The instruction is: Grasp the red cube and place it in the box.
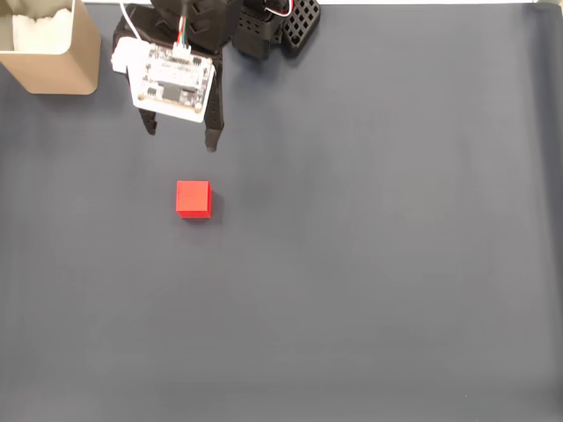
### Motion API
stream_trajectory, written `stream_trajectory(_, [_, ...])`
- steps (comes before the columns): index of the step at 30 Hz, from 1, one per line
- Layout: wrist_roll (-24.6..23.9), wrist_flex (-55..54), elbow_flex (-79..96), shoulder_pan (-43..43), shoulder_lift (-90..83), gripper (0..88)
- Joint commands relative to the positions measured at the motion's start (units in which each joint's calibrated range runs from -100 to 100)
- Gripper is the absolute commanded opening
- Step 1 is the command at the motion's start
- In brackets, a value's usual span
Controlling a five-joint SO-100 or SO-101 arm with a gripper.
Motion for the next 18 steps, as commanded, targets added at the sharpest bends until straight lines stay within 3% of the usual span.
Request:
stream_trajectory(1, [-0.6, -1.7, -2.9, -0.1, 0.8, 24.9])
stream_trajectory(18, [-2.1, -5.3, -1.8, -0.2, 6.8, 30.8])
